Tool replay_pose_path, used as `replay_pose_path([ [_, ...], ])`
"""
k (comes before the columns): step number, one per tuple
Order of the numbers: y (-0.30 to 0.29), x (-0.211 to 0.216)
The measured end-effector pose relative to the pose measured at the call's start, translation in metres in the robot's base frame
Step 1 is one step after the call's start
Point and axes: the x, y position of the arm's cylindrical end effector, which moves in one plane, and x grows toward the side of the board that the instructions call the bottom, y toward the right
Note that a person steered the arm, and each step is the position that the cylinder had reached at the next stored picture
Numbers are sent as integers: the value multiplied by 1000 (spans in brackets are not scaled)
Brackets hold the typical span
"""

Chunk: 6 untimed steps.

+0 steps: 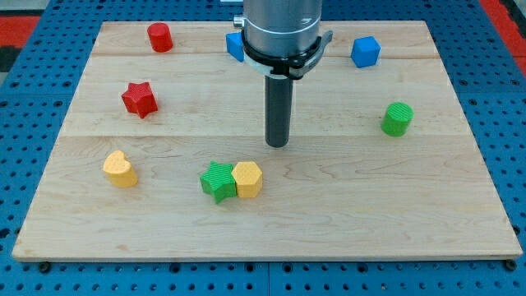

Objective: Move the yellow heart slightly parallel to the left of the green star

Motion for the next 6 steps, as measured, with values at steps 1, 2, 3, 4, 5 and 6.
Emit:
replay_pose_path([
  [1, -18, 0],
  [2, -84, 9],
  [3, -103, 9],
  [4, -106, -3],
  [5, -195, -11],
  [6, -247, 10],
])
